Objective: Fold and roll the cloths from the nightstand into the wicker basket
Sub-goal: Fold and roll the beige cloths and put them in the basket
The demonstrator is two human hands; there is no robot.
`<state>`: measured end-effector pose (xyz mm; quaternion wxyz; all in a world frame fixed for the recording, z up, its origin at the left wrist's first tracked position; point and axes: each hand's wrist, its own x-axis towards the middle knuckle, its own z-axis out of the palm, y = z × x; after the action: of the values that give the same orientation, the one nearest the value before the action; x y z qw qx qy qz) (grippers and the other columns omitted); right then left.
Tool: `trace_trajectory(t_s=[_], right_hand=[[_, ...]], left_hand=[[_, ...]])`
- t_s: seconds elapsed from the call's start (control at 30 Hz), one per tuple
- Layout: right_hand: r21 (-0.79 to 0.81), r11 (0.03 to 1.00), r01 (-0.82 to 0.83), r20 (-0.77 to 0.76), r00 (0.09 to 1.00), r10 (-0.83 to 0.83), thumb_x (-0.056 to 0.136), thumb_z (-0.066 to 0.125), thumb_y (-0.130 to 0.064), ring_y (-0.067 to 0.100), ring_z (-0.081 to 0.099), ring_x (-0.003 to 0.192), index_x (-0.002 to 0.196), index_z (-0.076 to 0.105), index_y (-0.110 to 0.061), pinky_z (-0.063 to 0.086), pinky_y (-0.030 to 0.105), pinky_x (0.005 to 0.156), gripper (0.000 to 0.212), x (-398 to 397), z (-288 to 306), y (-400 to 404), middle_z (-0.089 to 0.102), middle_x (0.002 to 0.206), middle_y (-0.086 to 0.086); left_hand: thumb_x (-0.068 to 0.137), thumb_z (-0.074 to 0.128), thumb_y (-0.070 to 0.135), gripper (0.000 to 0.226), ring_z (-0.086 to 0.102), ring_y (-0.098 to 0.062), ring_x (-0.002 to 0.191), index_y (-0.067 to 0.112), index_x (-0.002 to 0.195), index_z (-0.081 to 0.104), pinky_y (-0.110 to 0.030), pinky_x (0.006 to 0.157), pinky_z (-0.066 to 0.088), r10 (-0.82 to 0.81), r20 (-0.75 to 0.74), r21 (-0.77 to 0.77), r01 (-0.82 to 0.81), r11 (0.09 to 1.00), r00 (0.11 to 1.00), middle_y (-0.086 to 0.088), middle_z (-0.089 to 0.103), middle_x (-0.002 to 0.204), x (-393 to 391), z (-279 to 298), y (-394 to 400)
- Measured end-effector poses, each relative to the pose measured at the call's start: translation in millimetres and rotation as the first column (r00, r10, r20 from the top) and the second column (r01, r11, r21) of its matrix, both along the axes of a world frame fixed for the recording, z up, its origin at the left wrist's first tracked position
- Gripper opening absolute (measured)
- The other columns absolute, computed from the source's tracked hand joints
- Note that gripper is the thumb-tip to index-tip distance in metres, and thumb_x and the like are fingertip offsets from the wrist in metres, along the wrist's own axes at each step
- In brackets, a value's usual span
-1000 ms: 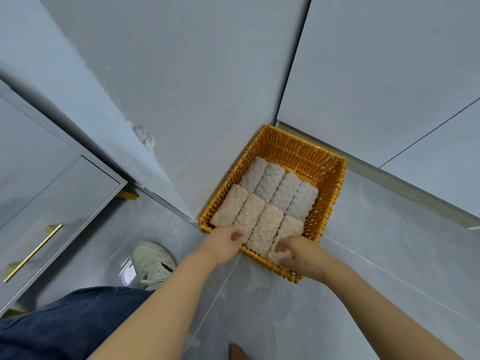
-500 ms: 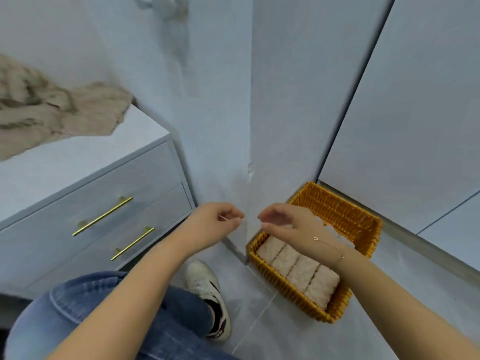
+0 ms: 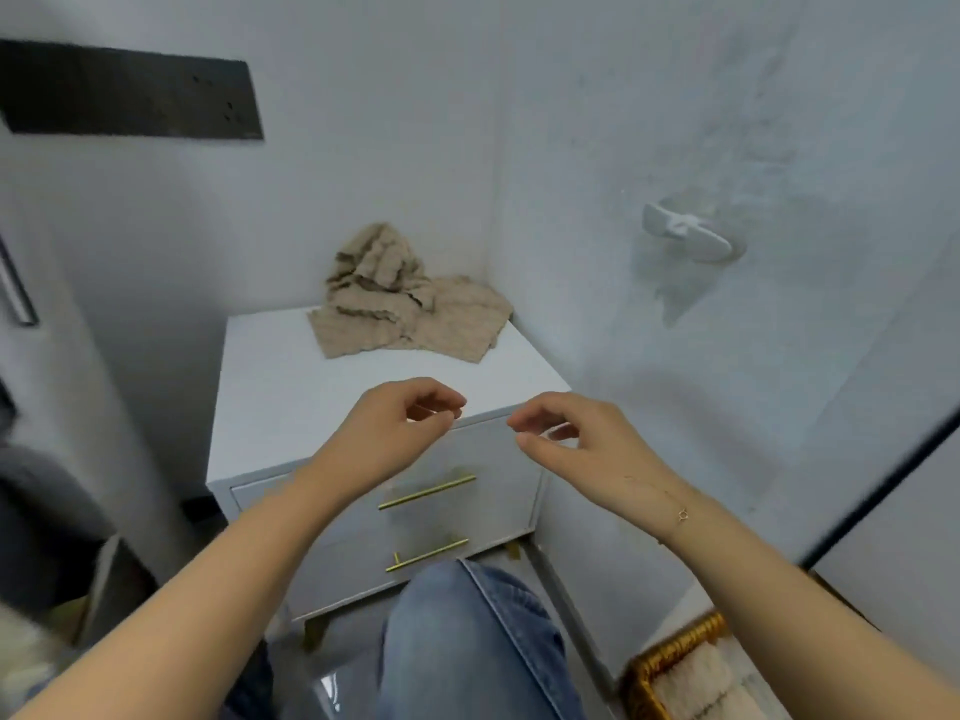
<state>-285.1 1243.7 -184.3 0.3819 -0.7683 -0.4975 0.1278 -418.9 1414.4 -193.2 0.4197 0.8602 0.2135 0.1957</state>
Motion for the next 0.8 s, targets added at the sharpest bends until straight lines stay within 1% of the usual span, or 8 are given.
trace_trajectory(t_s=[0.2,0.27,0.37,0.4,0.5,0.63,0.7,0.8], right_hand=[[-0.024,0.999,-0.043,0.051,0.998,0.044,0.088,0.062,-0.019,0.004,0.061,0.092,0.095,0.069,-0.024,0.050,0.021,0.081,0.011,9,6,96,0.067,0.097,-0.012],[-0.030,0.998,-0.050,0.051,0.997,0.051,0.087,0.062,-0.018,0.005,0.061,0.089,0.090,0.068,-0.023,0.049,0.020,0.077,0.008,21,5,131,0.066,0.092,-0.013],[-0.021,1.000,-0.023,0.043,0.999,0.024,0.087,0.064,-0.018,0.005,0.058,0.077,0.086,0.067,-0.021,0.043,0.011,0.065,0.005,47,3,193,0.063,0.083,-0.014],[-0.003,1.000,-0.002,0.035,0.999,0.002,0.087,0.065,-0.019,0.006,0.057,0.078,0.089,0.067,-0.020,0.042,0.011,0.066,0.002,57,2,211,0.063,0.085,-0.013],[0.048,0.994,0.103,-0.008,0.995,-0.102,0.088,0.065,-0.022,0.011,0.055,0.094,0.109,0.063,-0.014,0.045,0.024,0.082,0.023,82,3,270,0.058,0.103,-0.007],[0.082,0.974,0.210,0.044,0.976,-0.214,0.088,0.061,-0.022,0.015,0.051,0.101,0.127,0.052,-0.012,0.039,0.026,0.081,0.040,102,4,334,0.050,0.124,0.002],[0.073,0.966,0.246,0.101,0.962,-0.253,0.088,0.060,-0.027,0.023,0.049,0.114,0.136,0.041,-0.018,0.040,0.031,0.080,0.052,108,-1,357,0.039,0.137,0.006],[0.016,0.958,0.285,0.172,0.943,-0.284,0.090,0.059,-0.032,0.029,0.047,0.121,0.140,0.038,-0.021,0.042,0.035,0.082,0.055,121,-12,379,0.042,0.138,0.009]], left_hand=[[0.092,0.058,0.013,0.019,0.061,-0.001,0.098,0.024,0.102,0.070,-0.010,0.079,0.042,0.253,0.118,-0.174,-0.231,0.957,0.960,0.012,0.070,0.103,-4,-24,70],[0.092,0.058,0.011,0.020,0.060,-0.002,0.098,0.023,0.104,0.068,-0.008,0.076,0.041,0.335,0.105,-0.229,-0.305,0.924,0.936,0.008,0.069,0.108,-1,-34,91],[0.091,0.058,0.012,0.022,0.059,0.000,0.097,0.023,0.109,0.066,-0.003,0.070,0.040,0.341,0.083,-0.246,-0.313,0.918,0.936,0.009,0.067,0.111,8,-42,117],[0.091,0.059,0.013,0.023,0.058,0.002,0.098,0.024,0.110,0.066,-0.003,0.070,0.040,0.341,0.095,-0.263,-0.307,0.915,0.935,0.010,0.066,0.110,10,-43,123],[0.093,0.057,0.011,0.025,0.059,0.002,0.102,0.025,0.111,0.066,-0.009,0.075,0.042,0.384,0.148,-0.392,-0.302,0.869,0.912,0.012,0.066,0.111,15,-40,140],[0.093,0.058,0.010,0.025,0.062,0.004,0.097,0.024,0.112,0.067,-0.015,0.082,0.047,0.436,0.227,-0.495,-0.282,0.822,0.871,0.013,0.069,0.107,22,-33,157],[0.093,0.059,0.010,0.025,0.063,0.005,0.095,0.026,0.109,0.067,-0.018,0.084,0.049,0.428,0.228,-0.512,-0.266,0.817,0.874,0.014,0.069,0.106,23,-32,160],[0.093,0.059,0.011,0.025,0.063,0.003,0.098,0.028,0.109,0.067,-0.023,0.089,0.050,0.456,0.202,-0.547,-0.286,0.787,0.867,0.015,0.070,0.106,22,-35,166]])
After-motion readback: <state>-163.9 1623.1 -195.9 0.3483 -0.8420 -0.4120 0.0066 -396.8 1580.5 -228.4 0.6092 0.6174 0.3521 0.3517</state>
